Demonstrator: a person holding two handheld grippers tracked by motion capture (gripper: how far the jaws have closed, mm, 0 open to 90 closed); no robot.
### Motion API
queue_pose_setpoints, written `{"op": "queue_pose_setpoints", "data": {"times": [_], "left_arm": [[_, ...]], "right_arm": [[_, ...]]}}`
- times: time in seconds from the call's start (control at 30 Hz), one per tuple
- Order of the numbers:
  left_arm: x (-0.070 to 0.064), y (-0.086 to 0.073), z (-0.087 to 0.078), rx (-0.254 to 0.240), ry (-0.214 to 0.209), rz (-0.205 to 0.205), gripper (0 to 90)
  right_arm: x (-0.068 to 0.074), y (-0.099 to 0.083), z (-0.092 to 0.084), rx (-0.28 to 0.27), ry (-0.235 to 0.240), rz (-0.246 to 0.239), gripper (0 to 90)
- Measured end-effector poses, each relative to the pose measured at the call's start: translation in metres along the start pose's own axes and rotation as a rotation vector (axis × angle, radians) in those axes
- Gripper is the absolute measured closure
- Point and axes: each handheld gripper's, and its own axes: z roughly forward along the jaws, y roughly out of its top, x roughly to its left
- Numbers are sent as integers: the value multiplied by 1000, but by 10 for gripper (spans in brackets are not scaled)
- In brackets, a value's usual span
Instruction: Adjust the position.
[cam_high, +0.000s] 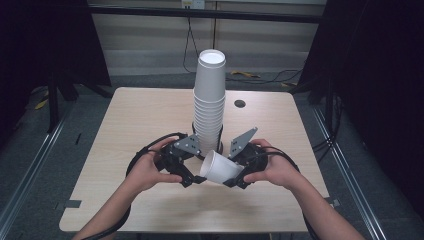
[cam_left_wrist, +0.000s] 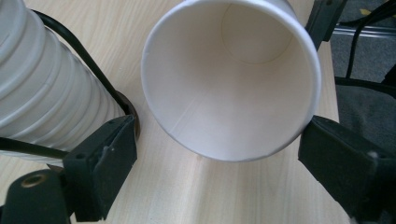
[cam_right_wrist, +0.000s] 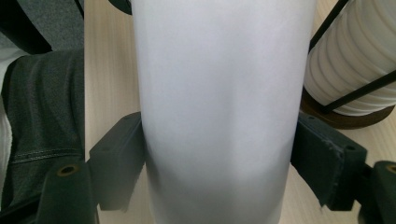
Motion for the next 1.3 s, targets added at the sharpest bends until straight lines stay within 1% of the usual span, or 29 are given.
{"op": "queue_pose_setpoints", "data": {"times": [0.07,0.13,0.17,0.2,0.3,0.43,0.53,0.6,0.63,0.67,0.7,0.8,0.93,0.97,1.0,1.07,1.1,1.13,1.17,1.2,1.23,1.27,1.3], "left_arm": [[0,-1,0,-14,-15,-4,115],[0,-2,1,-25,-18,-10,115],[0,-2,1,-26,-26,-12,115],[0,-3,2,-24,-24,-6,115],[0,-4,3,-26,-17,-22,115],[0,-4,2,-43,-31,-25,104],[0,-4,3,-43,-34,-27,69],[0,-4,4,-42,-30,-26,24],[0,-4,5,-42,-31,-18,20],[1,-4,5,-43,-41,-14,13],[1,-4,5,-52,-47,-18,9],[2,-4,7,-67,-57,-25,8],[3,-4,7,-64,-71,-25,1],[3,-4,7,-66,-73,-28,1],[4,-5,8,-68,-79,-19,1],[4,-5,9,-69,-91,-26,0],[5,-5,10,-73,-89,-28,0],[5,-5,9,-68,-99,-31,0],[5,-6,9,-74,-116,-37,36],[4,-5,9,-79,-118,-38,75],[4,-5,8,-76,-116,-38,85],[4,-5,8,-77,-118,-40,86],[4,-4,7,-68,-114,-38,88]], "right_arm": [[0,0,0,-5,10,1,223],[-1,0,0,-5,13,0,223],[0,1,0,-3,9,-4,223],[0,1,1,-3,5,-2,223],[1,2,1,-17,17,-9,222],[2,5,1,-15,22,-17,221],[3,6,2,-25,30,-28,222],[4,7,3,-22,37,-42,222],[4,8,3,-21,36,-51,222],[5,8,4,-18,34,-49,222],[6,9,4,-20,39,-58,222],[6,11,4,-19,38,-60,222],[6,12,5,-23,44,-69,222],[6,12,5,-26,47,-69,222],[6,12,6,-27,50,-73,222],[7,12,6,-26,46,-81,222],[7,13,7,-24,49,-83,222],[8,13,6,-22,46,-76,223],[7,12,6,-26,44,-83,223],[7,12,6,-26,44,-82,222],[6,11,6,-24,42,-79,223],[5,10,6,-33,47,-78,223],[5,10,7,-41,52,-78,224]]}}
